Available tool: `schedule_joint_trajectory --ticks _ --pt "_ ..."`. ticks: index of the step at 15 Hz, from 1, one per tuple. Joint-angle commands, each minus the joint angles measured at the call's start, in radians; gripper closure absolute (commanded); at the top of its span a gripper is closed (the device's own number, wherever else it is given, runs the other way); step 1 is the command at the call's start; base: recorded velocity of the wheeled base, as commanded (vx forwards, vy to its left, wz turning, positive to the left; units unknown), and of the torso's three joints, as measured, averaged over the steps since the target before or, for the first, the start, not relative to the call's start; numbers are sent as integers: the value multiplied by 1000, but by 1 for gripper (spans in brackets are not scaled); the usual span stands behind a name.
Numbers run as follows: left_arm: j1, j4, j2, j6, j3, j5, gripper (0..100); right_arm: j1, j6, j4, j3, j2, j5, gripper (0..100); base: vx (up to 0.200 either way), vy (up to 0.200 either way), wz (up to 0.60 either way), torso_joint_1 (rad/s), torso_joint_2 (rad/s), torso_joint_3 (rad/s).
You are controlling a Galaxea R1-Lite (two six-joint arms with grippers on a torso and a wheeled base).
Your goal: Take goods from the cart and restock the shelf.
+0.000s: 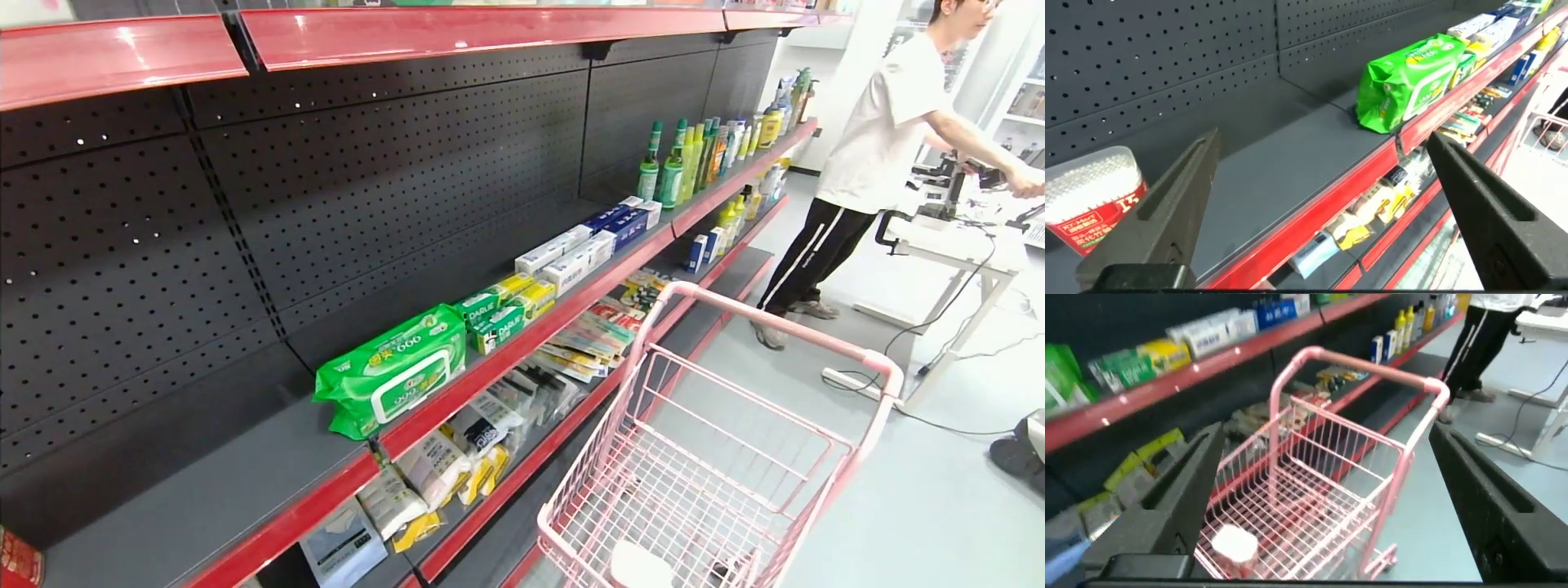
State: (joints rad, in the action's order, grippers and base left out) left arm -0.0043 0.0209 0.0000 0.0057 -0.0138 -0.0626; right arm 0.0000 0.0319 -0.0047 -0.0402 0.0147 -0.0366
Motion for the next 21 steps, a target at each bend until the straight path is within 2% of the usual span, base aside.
schedule_joint_trajectory --ticks 1,2,3,6,8,9,10,11,14,18,21 --pt "0 1 0 2 0 0 0 5 161 -6 -356 334 -29 0 0 0 0 0 0 0" --pt "0 1 0 0 0 0 0 5 218 6 -498 469 -36 0 0 0 0 0 0 0" --pt "0 1 0 3 0 0 0 0 212 8 -541 561 -34 0 0 0 0 0 0 0" --pt "0 1 0 3 0 1 0 -15 16 -12 -515 872 -25 0 0 0 0 0 0 0" --pt "0 1 0 17 0 6 0 55 2 -170 -535 1262 27 0 0 0 0 0 0 0" --pt "0 1 0 17 -2 6 0 64 -9 -212 -543 1347 32 0 0 0 0 0 0 0" --pt "0 1 0 17 0 6 0 87 -79 -241 -563 1527 93 0 0 0 0 0 0 0" --pt "0 1 0 17 0 6 0 97 -155 -247 -561 1614 146 0 0 0 0 0 0 0" --pt "0 1 0 19 0 6 0 92 -377 -247 -560 1795 276 0 0 0 0 0 0 0" --pt "0 1 2 20 0 7 0 98 -520 -251 -584 1993 284 0 0 0 0 0 0 0" --pt "0 -1 0 30 0 9 0 114 -576 -253 -615 2068 284 0 0 0 0 -49 111 57"
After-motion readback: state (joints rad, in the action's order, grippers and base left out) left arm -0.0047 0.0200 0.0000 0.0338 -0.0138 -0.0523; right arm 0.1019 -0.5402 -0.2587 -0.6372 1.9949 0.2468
